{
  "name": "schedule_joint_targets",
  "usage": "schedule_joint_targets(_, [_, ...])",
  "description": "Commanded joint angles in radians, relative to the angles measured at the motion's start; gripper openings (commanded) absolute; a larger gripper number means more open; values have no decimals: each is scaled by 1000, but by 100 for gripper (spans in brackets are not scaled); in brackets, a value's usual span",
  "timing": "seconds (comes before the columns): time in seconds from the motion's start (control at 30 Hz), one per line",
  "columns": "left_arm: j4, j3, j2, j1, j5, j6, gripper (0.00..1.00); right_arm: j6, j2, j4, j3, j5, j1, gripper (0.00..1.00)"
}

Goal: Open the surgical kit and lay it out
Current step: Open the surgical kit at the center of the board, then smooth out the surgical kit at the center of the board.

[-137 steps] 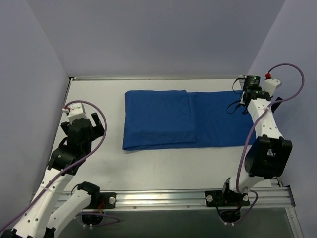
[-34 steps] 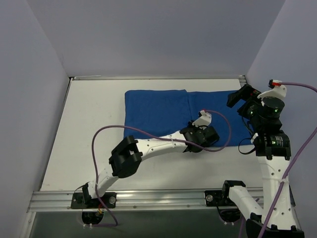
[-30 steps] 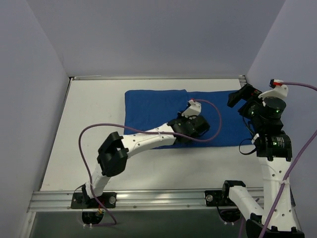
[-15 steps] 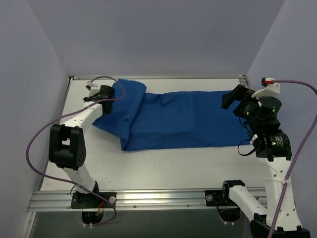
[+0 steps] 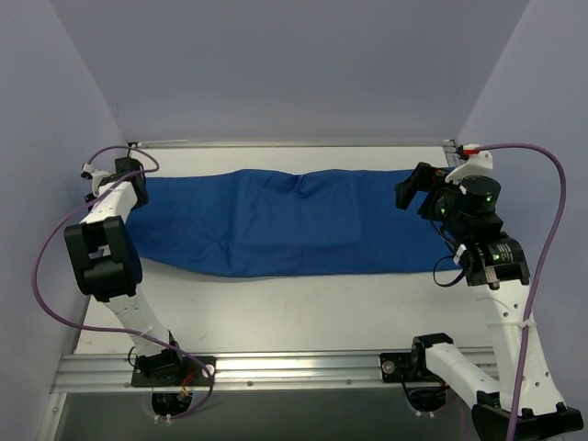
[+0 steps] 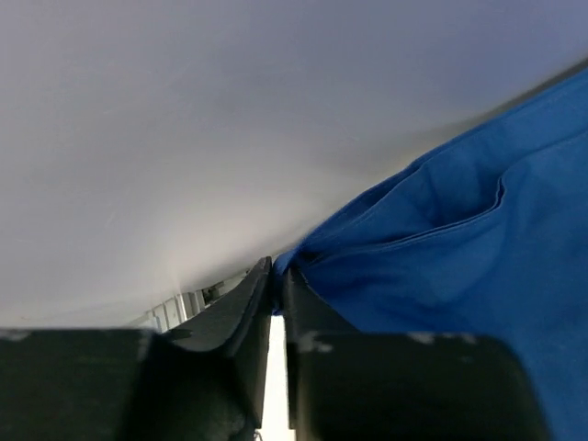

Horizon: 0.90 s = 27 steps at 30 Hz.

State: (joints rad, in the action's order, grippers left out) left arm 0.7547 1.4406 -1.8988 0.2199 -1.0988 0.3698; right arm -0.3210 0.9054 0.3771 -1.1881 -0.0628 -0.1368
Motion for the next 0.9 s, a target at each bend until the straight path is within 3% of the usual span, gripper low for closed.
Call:
schedule_joint_targets(0.0, [8,41,46,21,-24,55,20,26,6,-32,22,-23,-9,100])
schedule_joint_targets(0.1, [3,32,79,24,13,64,51,26,9,-33,33,-28,-9,100])
schedule_joint_targets(0.13, [21,33,89,24,29,73,72,28,10,-33,35,-28,-9,100])
schedule_joint_targets(0.23, [44,34,147,26,124,104,97,30,16,-32,36,-19,-9,100])
schedule_joint_targets(0.57, [32,4,377,-43,628,173,95,-24,154,11,10,147,-9,100])
schedule_joint_targets(0.67, [0,-25,371,-57,741,196,95,-88,254,32,-10,237,-4,100])
schedule_joint_targets(0.87, [-58,-63,265,-57,835,221,95,-234,450,-15,-28,334,38,96])
